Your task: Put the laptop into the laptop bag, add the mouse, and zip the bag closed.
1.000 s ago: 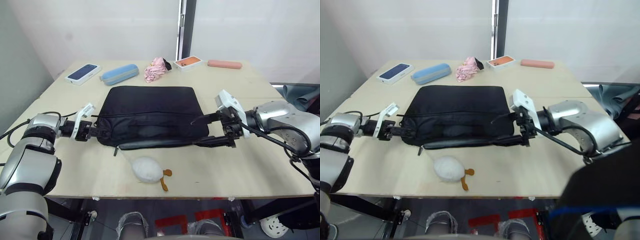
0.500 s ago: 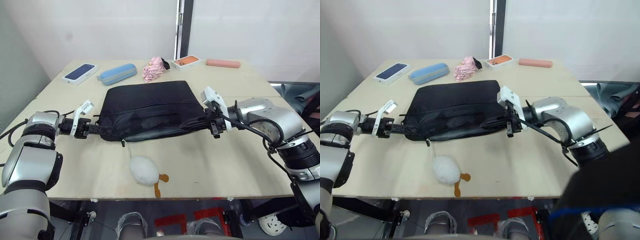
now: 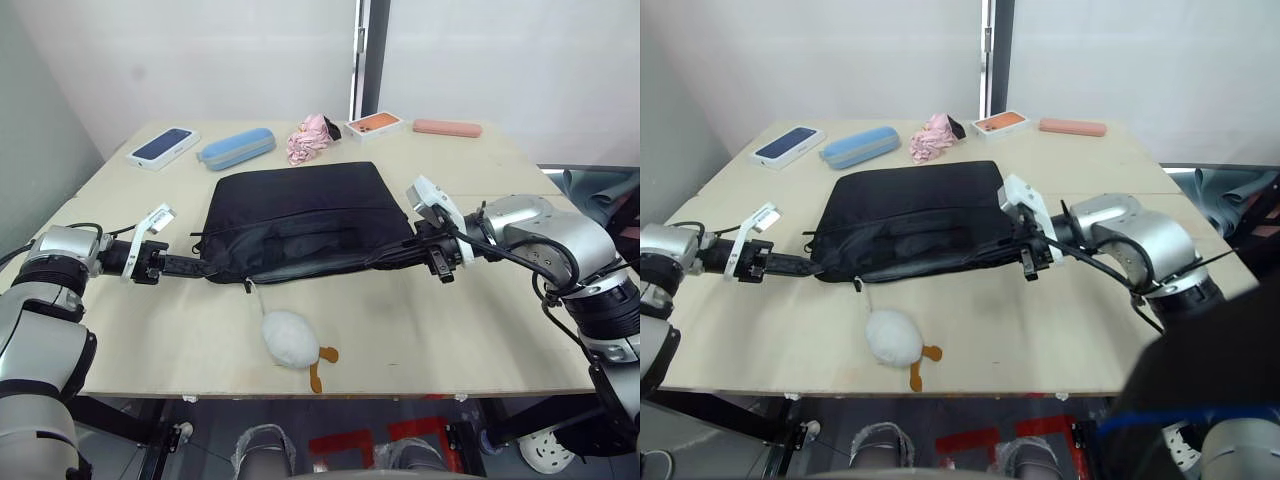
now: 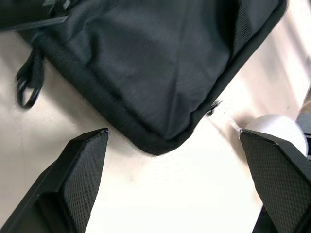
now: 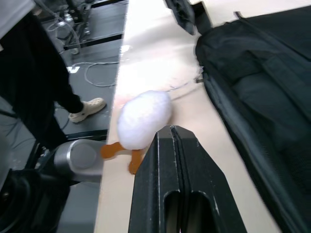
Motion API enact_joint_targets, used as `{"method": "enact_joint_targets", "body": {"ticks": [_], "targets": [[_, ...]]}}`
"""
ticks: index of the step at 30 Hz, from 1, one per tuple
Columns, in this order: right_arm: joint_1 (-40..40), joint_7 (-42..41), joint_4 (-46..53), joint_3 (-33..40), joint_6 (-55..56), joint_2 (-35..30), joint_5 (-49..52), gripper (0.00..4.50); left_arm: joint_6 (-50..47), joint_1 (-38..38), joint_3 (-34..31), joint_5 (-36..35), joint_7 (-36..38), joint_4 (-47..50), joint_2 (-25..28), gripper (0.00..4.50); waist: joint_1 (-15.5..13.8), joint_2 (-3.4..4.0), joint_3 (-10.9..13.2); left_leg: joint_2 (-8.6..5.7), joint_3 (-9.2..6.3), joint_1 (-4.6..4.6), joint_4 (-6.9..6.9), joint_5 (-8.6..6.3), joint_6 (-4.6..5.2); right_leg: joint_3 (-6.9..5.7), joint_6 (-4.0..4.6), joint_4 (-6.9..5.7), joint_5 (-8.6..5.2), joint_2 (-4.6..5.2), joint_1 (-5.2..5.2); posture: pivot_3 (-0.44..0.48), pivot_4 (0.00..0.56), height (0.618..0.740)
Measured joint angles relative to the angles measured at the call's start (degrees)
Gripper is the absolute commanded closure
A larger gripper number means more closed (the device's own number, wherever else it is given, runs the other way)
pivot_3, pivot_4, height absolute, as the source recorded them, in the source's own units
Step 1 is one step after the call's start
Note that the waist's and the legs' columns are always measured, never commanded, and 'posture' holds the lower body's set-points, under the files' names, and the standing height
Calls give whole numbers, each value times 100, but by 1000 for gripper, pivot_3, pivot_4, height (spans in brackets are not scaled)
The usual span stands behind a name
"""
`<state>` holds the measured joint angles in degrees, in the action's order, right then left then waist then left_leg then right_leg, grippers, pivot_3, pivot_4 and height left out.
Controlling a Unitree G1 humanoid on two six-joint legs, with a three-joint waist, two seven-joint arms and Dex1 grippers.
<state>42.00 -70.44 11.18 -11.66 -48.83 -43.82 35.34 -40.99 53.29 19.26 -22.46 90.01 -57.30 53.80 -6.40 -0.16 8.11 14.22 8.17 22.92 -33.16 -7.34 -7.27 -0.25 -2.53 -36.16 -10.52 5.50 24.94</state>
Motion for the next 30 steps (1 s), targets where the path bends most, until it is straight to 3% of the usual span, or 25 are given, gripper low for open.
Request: {"method": "enact_joint_targets", "body": {"ticks": [3,8,11,14,20,23,27,30], "targets": [[11,67,-103,3,0,20,-30,4500,-202,-124,-49,-303,0,416,233,13,14,0,0,0,1,2,3,0,0,0,0,4,0,0,4,0,150,740],[50,113,-306,61,84,35,-122,4500,-254,-865,-262,-1156,6,1654,1335,13,84,-1,2,4,4,14,19,-1,-5,-1,2,10,-4,-6,22,0,150,740],[136,140,-469,28,189,183,-228,4500,-152,-1589,-566,-1804,8,2639,1951,13,85,1,3,4,10,7,23,-3,-8,3,1,8,-6,-4,24,0,150,740],[361,282,-869,-46,466,623,-472,4500,26,-2505,-934,-2241,11,3868,2204,13,108,2,4,4,13,0,19,-3,-9,7,1,-1,-6,-2,22,0,150,740],[709,385,-1422,-282,879,1283,-894,4500,339,-3359,-1895,-2375,-253,5393,1734,13,97,1,4,4,10,1,9,-1,-9,5,2,-9,-6,-3,17,0,150,740],[875,473,-1930,-495,1181,1625,-1256,4500,926,-3972,-2279,-2111,-516,5972,1287,13,158,1,3,2,13,2,10,-2,-8,7,2,-2,-5,-2,16,0,150,740],[1166,736,-2871,-982,1654,2065,-2034,4500,2071,-4642,-2220,-1335,-566,6279,821,13,240,0,3,11,2,12,12,-1,-11,-4,1,-3,-6,-12,23,0,150,740],[1337,853,-3510,-1102,1874,2282,-2424,4500,2901,-4688,-2215,-807,-529,6158,611,13,226,1,3,7,4,11,7,0,-10,1,2,-3,-6,-8,20,0,150,740]]}}
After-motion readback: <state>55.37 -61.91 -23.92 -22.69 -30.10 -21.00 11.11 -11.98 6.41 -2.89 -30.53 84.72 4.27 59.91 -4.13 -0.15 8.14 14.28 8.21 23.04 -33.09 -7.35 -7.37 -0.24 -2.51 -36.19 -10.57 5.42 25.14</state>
